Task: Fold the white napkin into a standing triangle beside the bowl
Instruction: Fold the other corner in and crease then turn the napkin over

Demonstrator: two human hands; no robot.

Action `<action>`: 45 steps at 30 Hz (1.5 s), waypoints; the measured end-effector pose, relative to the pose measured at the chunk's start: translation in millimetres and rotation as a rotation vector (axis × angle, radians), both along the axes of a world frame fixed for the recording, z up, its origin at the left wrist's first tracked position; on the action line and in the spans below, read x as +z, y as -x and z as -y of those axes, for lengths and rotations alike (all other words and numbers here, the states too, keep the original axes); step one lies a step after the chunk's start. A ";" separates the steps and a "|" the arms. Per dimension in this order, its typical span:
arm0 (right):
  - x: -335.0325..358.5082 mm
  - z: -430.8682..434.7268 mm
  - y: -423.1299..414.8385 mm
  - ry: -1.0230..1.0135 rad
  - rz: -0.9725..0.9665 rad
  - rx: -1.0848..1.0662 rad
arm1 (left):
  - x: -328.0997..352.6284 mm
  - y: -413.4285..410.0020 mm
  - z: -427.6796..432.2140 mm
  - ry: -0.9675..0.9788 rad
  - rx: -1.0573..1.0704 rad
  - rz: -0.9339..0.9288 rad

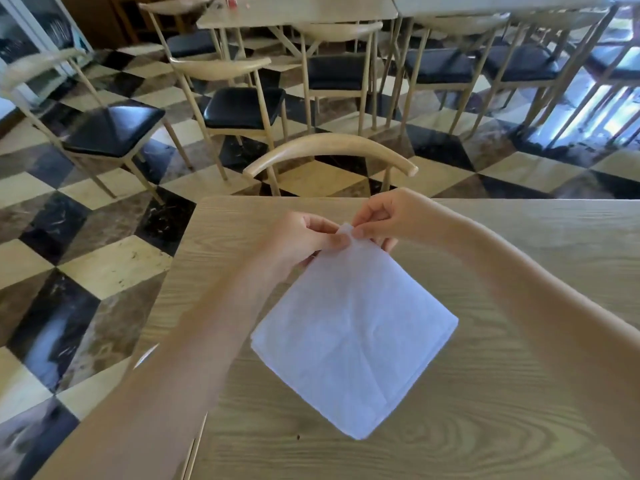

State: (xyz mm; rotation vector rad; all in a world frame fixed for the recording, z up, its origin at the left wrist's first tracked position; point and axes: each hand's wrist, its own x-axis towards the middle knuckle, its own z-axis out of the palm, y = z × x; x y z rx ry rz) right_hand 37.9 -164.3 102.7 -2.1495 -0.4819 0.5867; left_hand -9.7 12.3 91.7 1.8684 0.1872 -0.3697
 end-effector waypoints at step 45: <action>-219.4 69.7 -5.7 0.160 0.253 -0.371 | -198.5 -20.6 -87.4 -0.521 -0.041 0.014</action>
